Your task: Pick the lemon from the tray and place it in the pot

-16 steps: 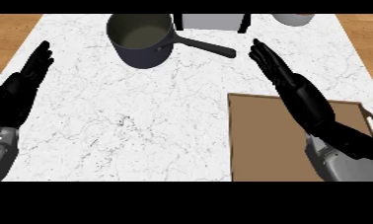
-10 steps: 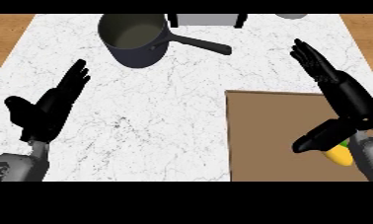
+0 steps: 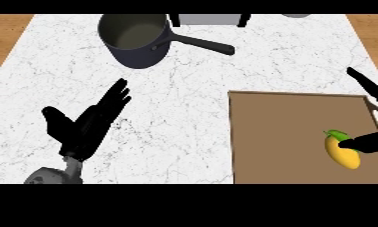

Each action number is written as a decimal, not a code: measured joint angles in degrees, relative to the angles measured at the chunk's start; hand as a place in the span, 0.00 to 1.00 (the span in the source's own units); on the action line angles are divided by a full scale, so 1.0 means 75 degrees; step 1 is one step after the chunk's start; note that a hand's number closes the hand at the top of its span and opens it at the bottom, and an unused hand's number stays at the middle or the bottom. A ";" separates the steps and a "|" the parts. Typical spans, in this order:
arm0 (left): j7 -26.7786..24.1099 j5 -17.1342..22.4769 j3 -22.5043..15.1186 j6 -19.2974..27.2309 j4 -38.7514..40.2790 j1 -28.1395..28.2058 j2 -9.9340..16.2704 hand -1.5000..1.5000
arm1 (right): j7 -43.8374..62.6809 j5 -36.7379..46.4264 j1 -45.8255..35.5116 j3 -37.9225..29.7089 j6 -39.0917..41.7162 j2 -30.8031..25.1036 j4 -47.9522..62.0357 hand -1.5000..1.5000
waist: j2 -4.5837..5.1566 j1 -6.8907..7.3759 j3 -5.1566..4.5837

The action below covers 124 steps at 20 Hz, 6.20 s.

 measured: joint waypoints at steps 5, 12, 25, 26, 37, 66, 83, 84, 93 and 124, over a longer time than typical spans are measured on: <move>0.0207 -0.0127 -0.0131 0.0122 -0.0212 0.0137 -0.0266 0.50 | 0.0343 0.0378 0.0330 -0.0131 0.0438 -0.0783 -0.0828 0.00 | -0.0059 -0.0077 -0.0005; 0.0492 -0.0168 -0.0051 0.0151 -0.0572 0.0361 -0.0320 0.50 | 0.2040 -0.0442 0.0737 -0.0811 0.2173 -0.1951 -0.2657 0.00 | -0.0094 -0.0152 -0.0011; 0.0639 -0.0436 0.0129 -0.0049 -0.0802 0.0546 -0.0538 0.50 | 0.5825 -0.2031 0.1269 -0.1636 0.3673 -0.1602 -0.5143 0.00 | -0.0074 -0.0095 -0.0004; 0.0714 -0.0417 0.0182 -0.0092 -0.0746 0.0452 -0.0565 0.50 | 0.5924 -0.1974 0.1274 -0.1592 0.3652 -0.1412 -0.5243 0.00 | -0.0071 -0.0090 -0.0003; 0.0711 -0.0648 0.0457 -0.0510 -0.0689 0.0605 -0.0776 0.50 | 0.5657 0.0321 0.1601 -0.1106 0.3689 -0.0183 -0.5195 0.00 | -0.0058 -0.0053 0.0003; 0.1230 -0.1317 0.1109 -0.1086 -0.0837 0.0542 -0.1545 0.50 | 0.4149 0.4043 0.1346 -0.1232 0.3941 0.1758 -0.3488 0.00 | -0.0058 -0.0044 0.0001; 0.1253 -0.1633 0.1287 -0.1269 -0.0704 0.0488 -0.1914 0.50 | 0.2188 0.4870 0.0943 -0.1220 0.3282 0.2296 -0.1874 1.00 | -0.0063 -0.0039 -0.0007; 0.1269 -0.1662 0.1311 -0.1272 -0.0663 0.0428 -0.1931 0.50 | 0.2141 0.4942 0.0944 -0.1214 0.3216 0.2354 -0.1885 1.00 | -0.0063 -0.0041 -0.0007; 0.1238 -0.1650 0.1320 -0.1330 -0.0648 0.0494 -0.1956 0.50 | 0.6633 0.5909 0.1053 0.0394 0.2514 0.5133 -0.3443 1.00 | -0.0109 -0.0022 -0.0091; 0.1254 -0.1699 0.1386 -0.1473 -0.0643 0.0410 -0.1984 0.50 | 1.1641 0.7000 -0.4638 0.3201 0.0985 0.5951 -0.5516 1.00 | -0.0072 0.0107 -0.0011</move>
